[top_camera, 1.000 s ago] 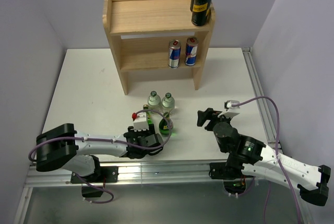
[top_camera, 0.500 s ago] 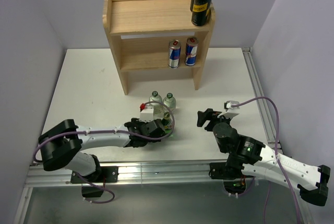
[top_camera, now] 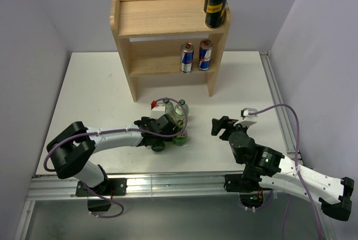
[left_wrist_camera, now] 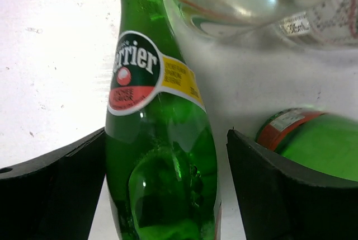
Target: Place and organize the beverage onto the shelf
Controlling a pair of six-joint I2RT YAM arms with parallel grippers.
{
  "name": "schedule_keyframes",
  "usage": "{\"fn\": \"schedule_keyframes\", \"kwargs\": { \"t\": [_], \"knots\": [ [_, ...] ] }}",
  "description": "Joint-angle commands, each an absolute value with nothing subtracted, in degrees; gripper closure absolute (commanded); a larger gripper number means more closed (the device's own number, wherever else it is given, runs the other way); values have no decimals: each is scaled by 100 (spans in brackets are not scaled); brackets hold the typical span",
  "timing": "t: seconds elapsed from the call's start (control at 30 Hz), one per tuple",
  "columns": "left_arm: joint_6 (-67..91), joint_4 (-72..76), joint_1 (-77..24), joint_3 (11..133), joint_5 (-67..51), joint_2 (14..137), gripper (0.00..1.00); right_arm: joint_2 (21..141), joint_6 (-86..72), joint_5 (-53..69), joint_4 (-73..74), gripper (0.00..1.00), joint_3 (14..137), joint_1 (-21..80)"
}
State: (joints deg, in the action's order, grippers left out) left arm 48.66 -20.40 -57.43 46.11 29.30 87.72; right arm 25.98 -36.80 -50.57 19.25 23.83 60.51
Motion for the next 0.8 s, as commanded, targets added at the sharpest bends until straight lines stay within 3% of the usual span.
{"fn": "schedule_keyframes", "kwargs": {
  "t": [0.0, 0.77],
  "knots": [
    [4711, -1960, -5625, 4895, 2778, 8789, 12, 2584, -3709, -5229, 1670, 18, 2312, 6073],
    [5590, -2383, -5722, 4421, 2303, 9140, 19, 2584, -3691, -5274, 1635, 18, 2294, 6082]
  ]
}}
